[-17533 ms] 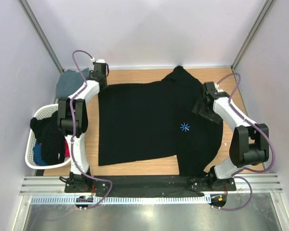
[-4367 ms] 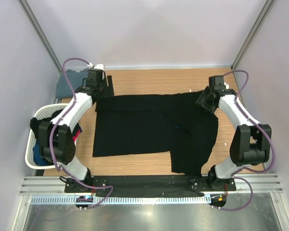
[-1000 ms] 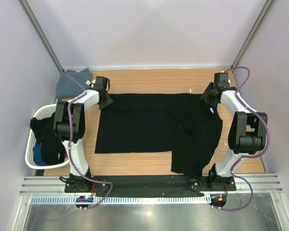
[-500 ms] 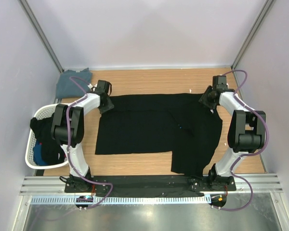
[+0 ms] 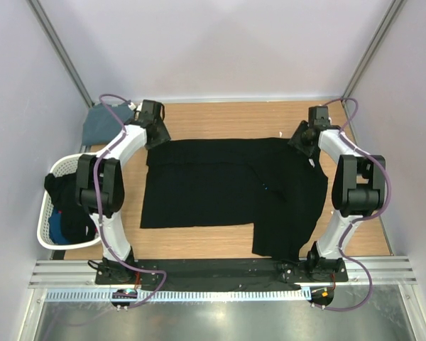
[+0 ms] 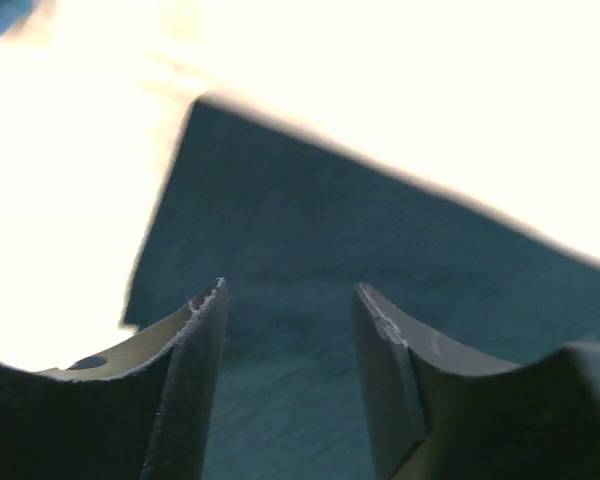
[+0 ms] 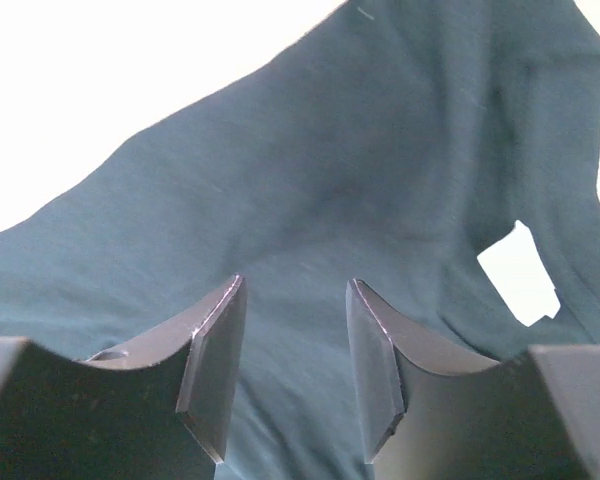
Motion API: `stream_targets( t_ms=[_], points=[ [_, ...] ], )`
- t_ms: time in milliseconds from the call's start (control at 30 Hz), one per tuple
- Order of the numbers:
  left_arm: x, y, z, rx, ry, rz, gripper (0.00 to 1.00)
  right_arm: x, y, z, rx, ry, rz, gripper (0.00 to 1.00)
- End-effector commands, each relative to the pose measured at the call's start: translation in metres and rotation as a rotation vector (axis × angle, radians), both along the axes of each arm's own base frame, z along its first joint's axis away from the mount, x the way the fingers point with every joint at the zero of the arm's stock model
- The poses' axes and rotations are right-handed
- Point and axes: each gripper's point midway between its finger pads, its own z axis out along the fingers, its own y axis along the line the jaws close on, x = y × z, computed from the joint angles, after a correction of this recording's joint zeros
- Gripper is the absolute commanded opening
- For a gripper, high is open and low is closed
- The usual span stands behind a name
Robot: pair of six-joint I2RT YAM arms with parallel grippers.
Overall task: Fold and stack the t-shirts
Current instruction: Fold the tshirt
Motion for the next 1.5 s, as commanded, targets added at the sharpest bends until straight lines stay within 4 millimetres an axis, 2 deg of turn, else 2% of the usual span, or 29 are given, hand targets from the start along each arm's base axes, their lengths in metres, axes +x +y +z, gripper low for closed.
stream_targets(
  t_ms=[0,100,233,433,567,800,867,900,933,967,1033,1067,1133,1300,1467],
  points=[
    [0.017,-0.014,0.001,-0.056,-0.005,-0.016,0.55,0.04,0.013,0.028,0.009,-0.108,0.016,0.51],
    [0.025,-0.025,-0.015,-0.102,0.02,-0.019,0.57,0.044,0.009,0.015,-0.01,-0.079,-0.005,0.52],
    [0.027,-0.028,-0.03,-0.119,0.051,-0.006,0.58,0.045,0.001,-0.003,-0.049,-0.043,-0.03,0.52],
    [0.028,-0.019,-0.049,-0.071,0.101,0.016,0.57,0.046,-0.006,-0.041,-0.089,0.031,-0.038,0.52],
    [0.036,-0.014,-0.06,-0.07,0.134,0.017,0.56,0.056,-0.008,-0.053,-0.094,0.045,-0.043,0.52],
    [0.06,-0.009,-0.066,-0.083,0.137,0.016,0.56,0.087,-0.013,-0.061,-0.117,0.031,-0.057,0.52],
    [0.072,-0.011,-0.068,-0.095,0.133,0.006,0.56,0.101,-0.014,-0.054,-0.119,0.005,-0.059,0.52],
    [0.075,-0.01,-0.069,-0.096,0.137,0.002,0.56,0.104,-0.014,-0.063,-0.119,0.017,-0.058,0.52],
    [0.077,-0.01,-0.08,-0.095,0.154,-0.002,0.56,0.108,-0.014,-0.062,-0.119,0.011,-0.06,0.52],
    [0.089,-0.014,-0.07,-0.104,0.124,-0.011,0.56,0.117,-0.015,-0.058,-0.118,-0.009,-0.062,0.52],
    [0.095,-0.016,-0.072,-0.115,0.132,-0.023,0.55,0.122,-0.016,-0.065,-0.111,-0.003,-0.071,0.52],
    [0.107,-0.019,-0.068,-0.124,0.107,-0.03,0.55,0.129,-0.017,-0.061,-0.11,-0.021,-0.075,0.52],
    [0.111,-0.022,-0.069,-0.134,0.113,-0.036,0.55,0.132,-0.019,-0.068,-0.11,-0.011,-0.089,0.52],
    [0.134,-0.026,-0.07,-0.179,0.082,-0.039,0.55,0.141,-0.024,-0.068,-0.12,-0.031,-0.11,0.53],
    [0.156,-0.033,-0.066,-0.314,0.023,-0.027,0.55,0.151,-0.028,-0.067,-0.103,-0.066,-0.138,0.53]
  ],
)
